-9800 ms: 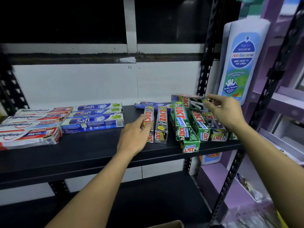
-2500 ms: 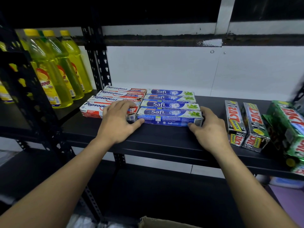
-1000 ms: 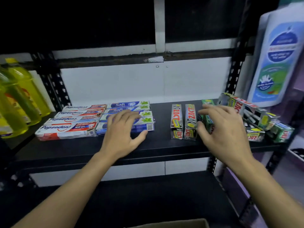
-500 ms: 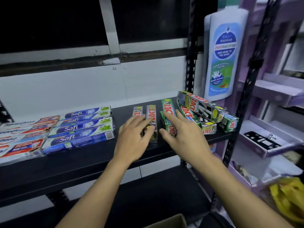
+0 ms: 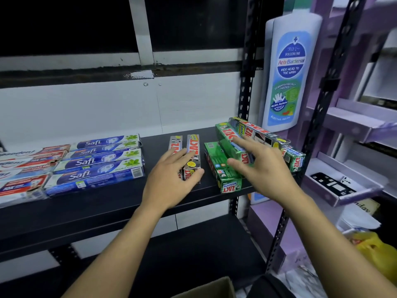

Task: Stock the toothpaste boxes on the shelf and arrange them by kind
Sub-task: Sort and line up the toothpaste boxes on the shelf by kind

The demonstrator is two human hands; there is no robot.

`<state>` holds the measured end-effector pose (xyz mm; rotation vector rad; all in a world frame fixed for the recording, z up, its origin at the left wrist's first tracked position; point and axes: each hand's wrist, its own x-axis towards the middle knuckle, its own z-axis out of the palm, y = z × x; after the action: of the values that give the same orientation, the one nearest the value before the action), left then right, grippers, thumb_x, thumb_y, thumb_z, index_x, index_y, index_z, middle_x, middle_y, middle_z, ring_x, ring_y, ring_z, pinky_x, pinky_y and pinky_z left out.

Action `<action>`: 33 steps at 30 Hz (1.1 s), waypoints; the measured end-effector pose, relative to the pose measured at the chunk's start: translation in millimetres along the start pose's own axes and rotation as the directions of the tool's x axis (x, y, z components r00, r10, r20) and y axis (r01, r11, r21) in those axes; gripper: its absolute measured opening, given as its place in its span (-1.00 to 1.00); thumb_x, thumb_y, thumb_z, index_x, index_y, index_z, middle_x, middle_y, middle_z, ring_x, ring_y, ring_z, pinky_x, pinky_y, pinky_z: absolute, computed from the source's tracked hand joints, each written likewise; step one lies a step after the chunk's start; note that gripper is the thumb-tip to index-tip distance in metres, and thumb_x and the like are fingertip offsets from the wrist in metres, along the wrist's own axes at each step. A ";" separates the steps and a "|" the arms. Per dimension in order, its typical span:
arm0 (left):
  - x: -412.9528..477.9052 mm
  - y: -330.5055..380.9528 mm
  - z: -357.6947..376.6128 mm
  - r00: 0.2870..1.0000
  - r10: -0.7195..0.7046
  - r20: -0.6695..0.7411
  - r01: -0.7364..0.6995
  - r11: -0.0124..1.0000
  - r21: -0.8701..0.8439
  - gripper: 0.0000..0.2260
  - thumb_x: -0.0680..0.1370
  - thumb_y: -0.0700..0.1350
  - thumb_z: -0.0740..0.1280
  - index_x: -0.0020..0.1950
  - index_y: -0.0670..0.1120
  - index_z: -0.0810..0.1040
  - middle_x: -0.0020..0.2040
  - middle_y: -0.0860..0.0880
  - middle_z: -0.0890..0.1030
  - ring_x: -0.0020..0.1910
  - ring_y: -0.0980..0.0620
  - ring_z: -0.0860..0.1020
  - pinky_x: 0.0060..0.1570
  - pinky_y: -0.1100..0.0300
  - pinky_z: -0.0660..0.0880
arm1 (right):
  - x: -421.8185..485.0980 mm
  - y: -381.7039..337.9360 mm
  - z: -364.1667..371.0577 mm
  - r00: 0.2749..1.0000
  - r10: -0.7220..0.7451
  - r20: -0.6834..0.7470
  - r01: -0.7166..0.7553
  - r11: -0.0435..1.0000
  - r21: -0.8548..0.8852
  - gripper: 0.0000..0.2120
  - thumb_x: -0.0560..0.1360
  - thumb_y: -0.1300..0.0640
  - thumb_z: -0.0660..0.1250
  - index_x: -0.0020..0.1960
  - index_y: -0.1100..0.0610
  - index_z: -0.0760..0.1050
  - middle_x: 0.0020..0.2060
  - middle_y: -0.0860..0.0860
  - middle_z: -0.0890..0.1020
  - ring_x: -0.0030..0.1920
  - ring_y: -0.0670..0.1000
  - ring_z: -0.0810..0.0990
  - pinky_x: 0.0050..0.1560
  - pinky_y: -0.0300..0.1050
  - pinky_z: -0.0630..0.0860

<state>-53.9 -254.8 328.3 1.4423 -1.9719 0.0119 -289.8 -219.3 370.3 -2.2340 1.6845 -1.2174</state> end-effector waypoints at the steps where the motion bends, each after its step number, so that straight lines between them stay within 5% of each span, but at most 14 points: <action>1: -0.1 -0.2 0.3 1.000 -0.003 0.001 0.003 1.000 -0.005 -0.44 0.52 0.39 0.19 0.48 0.24 0.38 0.50 0.25 0.33 0.55 0.18 0.12 0.48 0.00 0.23 | 0.7 2.3 1.1 1.000 -0.015 0.026 0.016 1.000 -0.017 -0.45 0.51 -0.08 0.40 0.47 -0.06 0.39 0.47 0.04 0.37 0.51 -0.04 0.26 0.43 -0.26 0.09; 5: -0.3 0.6 0.5 1.000 -0.008 -0.005 0.008 1.000 -0.001 -0.44 0.52 0.39 0.18 0.48 0.24 0.39 0.50 0.24 0.35 0.55 0.18 0.13 0.47 -0.02 0.27 | 4.1 6.1 4.7 0.997 -0.061 0.046 0.063 0.997 -0.054 -0.44 0.52 -0.14 0.36 0.48 -0.06 0.37 0.46 0.06 0.38 0.50 -0.02 0.28 0.48 -0.01 0.27; 23: -2.6 1.4 0.5 0.999 -0.025 -0.027 0.025 1.000 -0.002 -0.44 0.53 0.37 0.17 0.48 0.19 0.41 0.49 0.22 0.37 0.55 0.18 0.14 0.47 -0.04 0.29 | 86.0 1.3 35.7 0.986 0.068 0.150 -0.030 0.970 -0.242 -0.46 0.60 -0.13 0.24 0.46 0.16 0.32 0.31 0.17 0.52 0.28 0.20 0.48 0.16 0.07 0.48; 28: -2.7 1.7 0.8 0.999 -0.037 -0.026 0.036 0.999 -0.015 -0.43 0.51 0.37 0.17 0.48 0.20 0.40 0.49 0.23 0.36 0.55 0.19 0.14 0.47 -0.04 0.29 | 115.2 -1.9 45.5 0.943 0.144 0.299 -0.016 0.919 -0.393 -0.64 0.66 0.10 0.18 0.44 0.12 0.31 0.28 0.20 0.44 0.27 0.23 0.43 0.13 0.11 0.52; 33: -2.6 1.4 1.5 0.999 -0.041 -0.030 0.041 0.999 -0.014 -0.44 0.51 0.37 0.16 0.48 0.23 0.39 0.49 0.26 0.36 0.55 0.20 0.13 0.46 -0.04 0.31 | 127.0 -1.4 55.7 0.977 0.022 0.210 0.111 0.795 -0.596 -0.52 0.60 -0.20 0.19 0.38 0.08 0.44 0.26 0.15 0.45 0.25 0.21 0.39 0.23 0.03 0.35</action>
<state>-55.5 -252.7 326.3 1.4653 -1.9143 0.0026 -244.1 -346.6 400.9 -2.6249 2.1642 -0.4314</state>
